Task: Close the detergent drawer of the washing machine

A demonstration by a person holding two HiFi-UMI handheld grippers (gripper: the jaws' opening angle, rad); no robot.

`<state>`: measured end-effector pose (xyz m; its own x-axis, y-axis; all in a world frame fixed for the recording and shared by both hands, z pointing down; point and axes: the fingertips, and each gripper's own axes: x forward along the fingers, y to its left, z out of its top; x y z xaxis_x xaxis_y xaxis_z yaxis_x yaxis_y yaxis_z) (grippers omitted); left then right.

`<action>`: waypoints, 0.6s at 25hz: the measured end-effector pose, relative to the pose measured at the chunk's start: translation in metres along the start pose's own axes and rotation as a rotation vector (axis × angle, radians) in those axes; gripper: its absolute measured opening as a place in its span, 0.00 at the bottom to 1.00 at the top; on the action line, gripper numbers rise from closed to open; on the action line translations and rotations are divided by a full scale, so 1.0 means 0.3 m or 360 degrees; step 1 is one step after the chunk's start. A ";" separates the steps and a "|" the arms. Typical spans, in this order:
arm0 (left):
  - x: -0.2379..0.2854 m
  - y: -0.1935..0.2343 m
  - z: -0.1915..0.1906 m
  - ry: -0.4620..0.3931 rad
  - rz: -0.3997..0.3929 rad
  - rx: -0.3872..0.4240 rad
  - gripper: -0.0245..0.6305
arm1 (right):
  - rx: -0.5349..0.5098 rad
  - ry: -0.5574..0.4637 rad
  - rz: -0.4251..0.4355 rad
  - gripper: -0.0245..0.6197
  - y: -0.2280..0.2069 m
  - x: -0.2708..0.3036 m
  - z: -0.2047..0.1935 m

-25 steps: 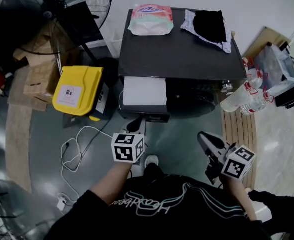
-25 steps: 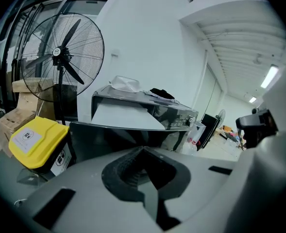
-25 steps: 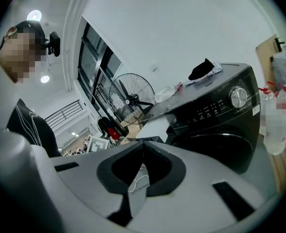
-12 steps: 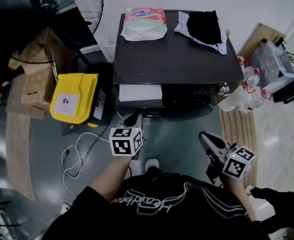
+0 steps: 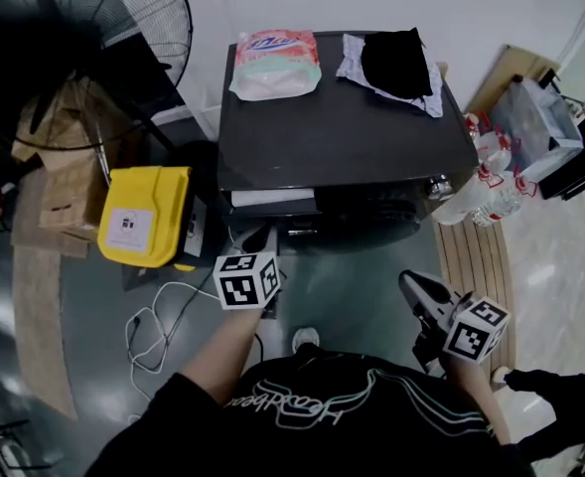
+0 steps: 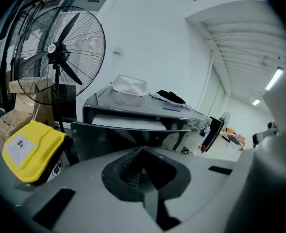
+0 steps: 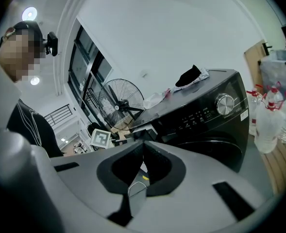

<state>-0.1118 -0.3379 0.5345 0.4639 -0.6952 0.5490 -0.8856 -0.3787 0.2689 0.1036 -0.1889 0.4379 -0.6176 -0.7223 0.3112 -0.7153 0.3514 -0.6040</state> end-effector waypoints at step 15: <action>0.093 0.041 0.092 -0.0021 0.0032 -0.0055 0.07 | 0.0012 -0.0020 -0.0044 0.08 -0.046 -0.006 0.025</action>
<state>-0.1092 -0.3787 0.5312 0.4462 -0.7106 0.5440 -0.8948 -0.3433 0.2855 0.1170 -0.1969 0.4404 -0.5934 -0.7391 0.3187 -0.7295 0.3266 -0.6010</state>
